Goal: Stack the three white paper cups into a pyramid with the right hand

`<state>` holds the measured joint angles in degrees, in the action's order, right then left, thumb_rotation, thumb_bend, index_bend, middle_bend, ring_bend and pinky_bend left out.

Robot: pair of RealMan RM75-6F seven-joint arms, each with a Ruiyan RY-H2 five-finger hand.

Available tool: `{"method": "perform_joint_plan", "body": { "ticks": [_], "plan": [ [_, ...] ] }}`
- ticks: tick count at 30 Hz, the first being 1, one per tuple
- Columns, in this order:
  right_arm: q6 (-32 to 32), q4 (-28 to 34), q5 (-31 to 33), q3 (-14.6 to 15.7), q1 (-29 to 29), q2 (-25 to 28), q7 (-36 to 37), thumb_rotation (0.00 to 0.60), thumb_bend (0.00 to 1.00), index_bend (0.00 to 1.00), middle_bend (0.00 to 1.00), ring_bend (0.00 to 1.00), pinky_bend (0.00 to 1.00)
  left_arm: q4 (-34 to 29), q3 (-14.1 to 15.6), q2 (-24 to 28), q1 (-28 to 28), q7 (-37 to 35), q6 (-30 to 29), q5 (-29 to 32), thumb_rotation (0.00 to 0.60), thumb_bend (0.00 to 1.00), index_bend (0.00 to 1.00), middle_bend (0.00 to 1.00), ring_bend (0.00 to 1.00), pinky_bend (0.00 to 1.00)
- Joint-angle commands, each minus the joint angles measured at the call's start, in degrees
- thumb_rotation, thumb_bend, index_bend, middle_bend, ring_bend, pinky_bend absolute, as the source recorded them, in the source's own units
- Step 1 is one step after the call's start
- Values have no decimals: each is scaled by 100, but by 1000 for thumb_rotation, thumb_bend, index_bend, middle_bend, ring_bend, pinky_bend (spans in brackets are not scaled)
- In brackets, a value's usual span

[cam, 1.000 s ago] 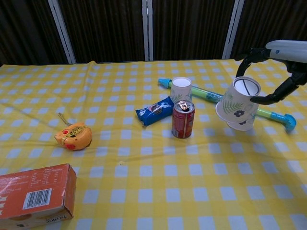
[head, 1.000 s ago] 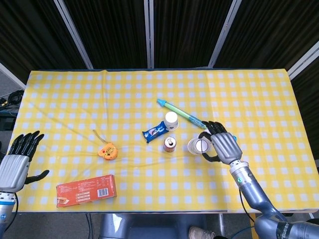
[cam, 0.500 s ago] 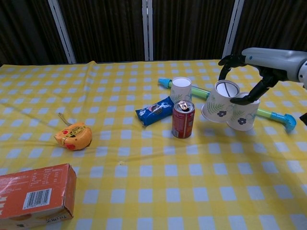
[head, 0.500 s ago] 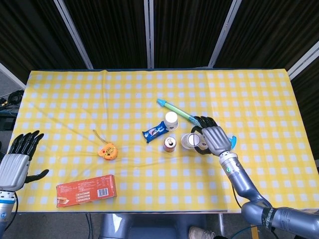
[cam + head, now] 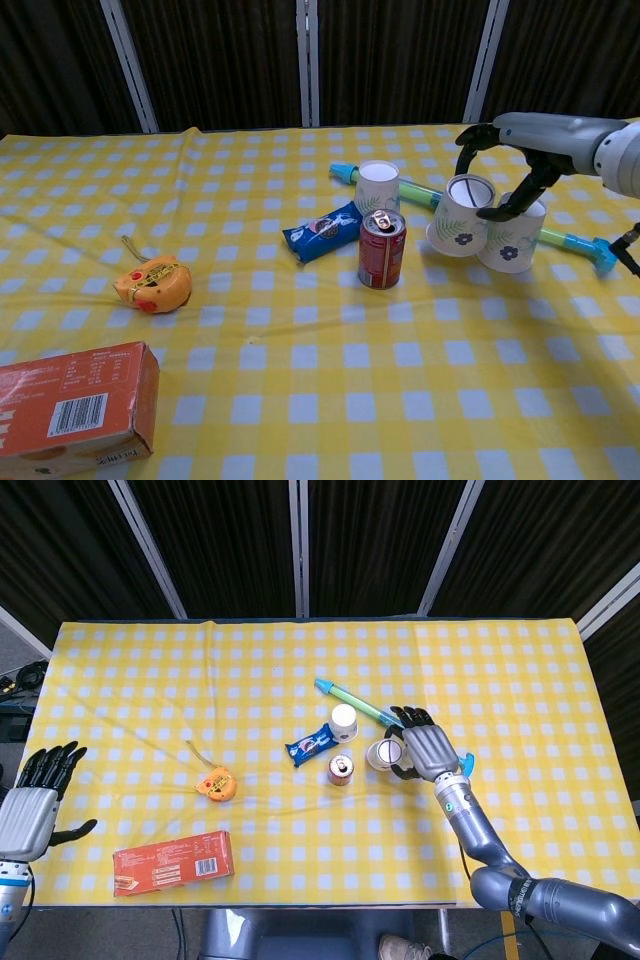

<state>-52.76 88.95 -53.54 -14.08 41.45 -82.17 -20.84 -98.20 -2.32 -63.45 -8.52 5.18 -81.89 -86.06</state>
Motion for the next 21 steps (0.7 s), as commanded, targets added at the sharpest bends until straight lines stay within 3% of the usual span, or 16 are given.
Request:
{"method": "perform_joint_plan", "body": {
  "ticks": [1,10,21],
  "plan": [
    [-8,-26,54,45,20,-14,-51,600,232,434,29,0,0,-5,5,0,-3,7,3,-8,600,0,0,0,0,0],
    [-82,39,142,137,38,-2,-103,600,216,252,0,0,0,-28,21,4,3,11,-19,-35,600,0,0,0,0,0],
    [-359,493,5,75,18,301,-102,600,216,206,0,0,0,-32,18,41,20,-73,-65,-50,600,0,0,0,0,0]
  ]
}}
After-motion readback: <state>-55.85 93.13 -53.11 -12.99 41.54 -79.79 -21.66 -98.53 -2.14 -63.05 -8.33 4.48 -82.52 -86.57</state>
